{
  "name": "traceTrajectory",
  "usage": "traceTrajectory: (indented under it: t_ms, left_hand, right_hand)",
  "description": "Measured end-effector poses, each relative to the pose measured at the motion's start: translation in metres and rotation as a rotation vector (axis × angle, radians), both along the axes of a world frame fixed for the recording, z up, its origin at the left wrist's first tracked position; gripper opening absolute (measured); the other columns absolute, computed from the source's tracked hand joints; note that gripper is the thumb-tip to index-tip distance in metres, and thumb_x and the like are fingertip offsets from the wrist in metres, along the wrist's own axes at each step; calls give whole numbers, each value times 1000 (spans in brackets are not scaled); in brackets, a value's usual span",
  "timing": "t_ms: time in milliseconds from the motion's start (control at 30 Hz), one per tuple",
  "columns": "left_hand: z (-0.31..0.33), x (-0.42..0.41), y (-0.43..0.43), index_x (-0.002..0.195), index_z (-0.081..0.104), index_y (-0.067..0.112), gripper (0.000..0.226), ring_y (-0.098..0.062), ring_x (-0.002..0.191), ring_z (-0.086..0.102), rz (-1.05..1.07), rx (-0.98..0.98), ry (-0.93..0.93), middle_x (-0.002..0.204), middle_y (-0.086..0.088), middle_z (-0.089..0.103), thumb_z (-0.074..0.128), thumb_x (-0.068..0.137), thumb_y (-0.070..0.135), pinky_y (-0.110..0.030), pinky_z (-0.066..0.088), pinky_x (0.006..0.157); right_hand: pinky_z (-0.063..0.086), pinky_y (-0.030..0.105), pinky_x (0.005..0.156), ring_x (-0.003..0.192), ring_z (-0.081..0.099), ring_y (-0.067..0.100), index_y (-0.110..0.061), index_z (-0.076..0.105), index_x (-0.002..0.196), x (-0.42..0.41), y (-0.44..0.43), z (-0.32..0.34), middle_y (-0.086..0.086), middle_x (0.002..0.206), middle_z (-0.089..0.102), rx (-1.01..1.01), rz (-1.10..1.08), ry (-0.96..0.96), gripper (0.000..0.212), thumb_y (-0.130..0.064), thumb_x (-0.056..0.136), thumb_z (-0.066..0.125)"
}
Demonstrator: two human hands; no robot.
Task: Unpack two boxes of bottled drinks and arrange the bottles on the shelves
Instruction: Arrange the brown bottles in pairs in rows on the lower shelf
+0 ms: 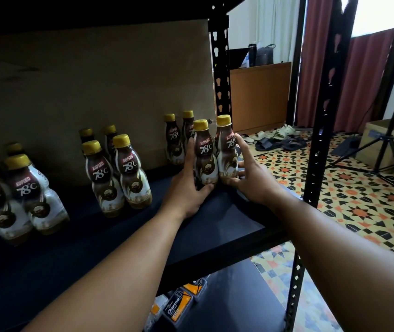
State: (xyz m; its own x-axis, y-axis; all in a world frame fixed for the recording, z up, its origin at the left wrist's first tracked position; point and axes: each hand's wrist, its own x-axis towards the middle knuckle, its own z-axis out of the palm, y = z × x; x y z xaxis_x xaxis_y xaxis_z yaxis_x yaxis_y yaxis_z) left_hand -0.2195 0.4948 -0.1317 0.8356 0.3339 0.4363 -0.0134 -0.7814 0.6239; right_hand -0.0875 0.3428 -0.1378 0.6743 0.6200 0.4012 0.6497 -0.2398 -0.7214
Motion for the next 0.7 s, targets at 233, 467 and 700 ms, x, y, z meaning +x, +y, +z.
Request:
traceTrajectory:
  t_ms: [233,467,700]
  left_hand:
    - [0,1,1,151,-20,57,114,-16,134,53,3,4,-2,156,12,43,73,91,29,-38,45,109]
    - [0,1,1,151,-19,57,114,-14,133,54,5,-1,-3,155,15,44,73,91,29,-37,47,108]
    - [-3,3,3,149,-19,60,114,-13,132,55,23,-15,3,151,15,50,75,90,31,-27,42,105]
  right_hand:
    - [58,52,93,103,71,21,-74,-10,144,4,3,-4,2,120,70,20,2,-5,120,-12,89,77]
    - [57,50,96,104,70,17,-67,-8,149,4,3,-4,0,124,68,31,8,-10,118,-12,89,78]
    - [55,52,97,108,69,21,-70,-11,147,3,3,-2,4,126,67,-2,-17,-17,119,-13,89,77]
